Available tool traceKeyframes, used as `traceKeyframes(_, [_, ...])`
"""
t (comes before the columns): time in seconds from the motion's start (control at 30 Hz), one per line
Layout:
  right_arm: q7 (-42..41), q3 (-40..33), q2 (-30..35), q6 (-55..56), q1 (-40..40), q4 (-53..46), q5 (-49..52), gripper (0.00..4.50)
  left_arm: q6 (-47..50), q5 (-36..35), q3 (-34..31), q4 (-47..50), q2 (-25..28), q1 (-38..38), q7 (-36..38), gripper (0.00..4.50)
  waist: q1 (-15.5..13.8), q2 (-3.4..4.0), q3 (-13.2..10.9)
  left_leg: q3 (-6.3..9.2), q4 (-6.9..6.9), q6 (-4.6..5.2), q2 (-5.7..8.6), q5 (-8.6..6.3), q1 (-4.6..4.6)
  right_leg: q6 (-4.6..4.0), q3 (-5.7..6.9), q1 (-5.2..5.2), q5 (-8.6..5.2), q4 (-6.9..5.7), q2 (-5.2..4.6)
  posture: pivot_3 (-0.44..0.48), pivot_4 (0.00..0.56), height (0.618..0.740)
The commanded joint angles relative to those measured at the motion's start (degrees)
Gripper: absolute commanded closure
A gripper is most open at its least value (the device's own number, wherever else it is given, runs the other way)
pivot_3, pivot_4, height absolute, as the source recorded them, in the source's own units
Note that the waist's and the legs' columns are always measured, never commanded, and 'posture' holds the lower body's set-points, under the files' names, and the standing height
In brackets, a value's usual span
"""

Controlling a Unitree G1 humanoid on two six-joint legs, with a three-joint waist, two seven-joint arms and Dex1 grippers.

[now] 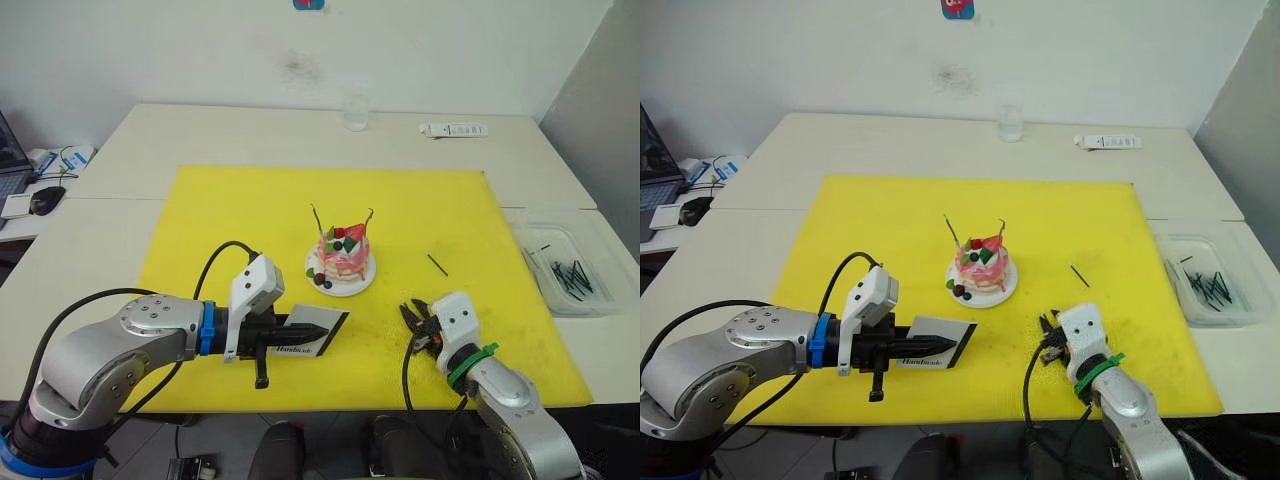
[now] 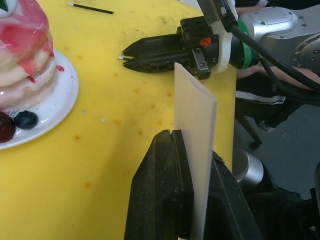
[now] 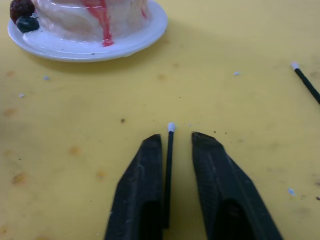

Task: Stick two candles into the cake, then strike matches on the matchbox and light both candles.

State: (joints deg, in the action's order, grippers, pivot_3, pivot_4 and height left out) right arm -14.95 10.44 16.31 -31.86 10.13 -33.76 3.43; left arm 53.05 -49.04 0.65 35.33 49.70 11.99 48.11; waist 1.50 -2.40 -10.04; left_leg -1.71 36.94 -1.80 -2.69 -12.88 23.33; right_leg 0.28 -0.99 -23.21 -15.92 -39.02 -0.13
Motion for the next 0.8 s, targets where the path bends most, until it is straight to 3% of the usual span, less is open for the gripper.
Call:
traceKeyframes(0.03, [0.4, 0.4, -0.2, -3.0, 0.8, -0.8, 0.2, 4.48, -1.3, 0.1, -0.7, 0.6, -0.3, 0.1, 0.4, 4.50, 0.0, -0.01, 0.0, -0.01, 0.00, 0.00, 0.00, 0.00, 0.00, 0.00, 0.00, 0.00, 0.00, 0.00, 0.00, 0.000, 0.150, 0.740])
traceKeyframes(0.3, [-0.8, -0.5, 0.3, -2.8, 1.3, -2.9, 0.9, 4.48, -2.1, 0.5, -0.9, 0.6, -0.9, -1.0, 0.1, 4.50, 0.0, -0.01, 0.0, 0.00, -0.01, 0.00, 0.00, 0.00, 0.00, -0.01, 0.01, 0.00, -0.01, 0.01, 0.00, 0.000, 0.150, 0.740])
traceKeyframes(0.57, [-8.7, -4.6, 5.8, -4.2, -2.3, -8.6, 7.6, 4.48, -1.9, 1.4, -1.2, -1.6, -4.7, 1.1, -4.0, 4.50, 0.0, -0.01, 0.0, 0.01, 0.01, 0.00, 0.02, 0.00, 0.01, 0.00, 0.01, 0.00, 0.00, -0.01, 0.00, 0.000, 0.150, 0.740])
traceKeyframes(0.8, [-9.5, -3.4, 6.8, 4.0, -4.9, 0.2, 5.2, 4.48, -1.4, 2.1, 0.1, -2.8, -7.1, 3.5, -5.5, 4.50, 0.0, -0.01, 0.0, 0.02, 0.00, 0.00, 0.02, 0.00, 0.01, -0.01, 0.00, 0.00, 0.01, 0.01, 0.07, 0.000, 0.150, 0.740])
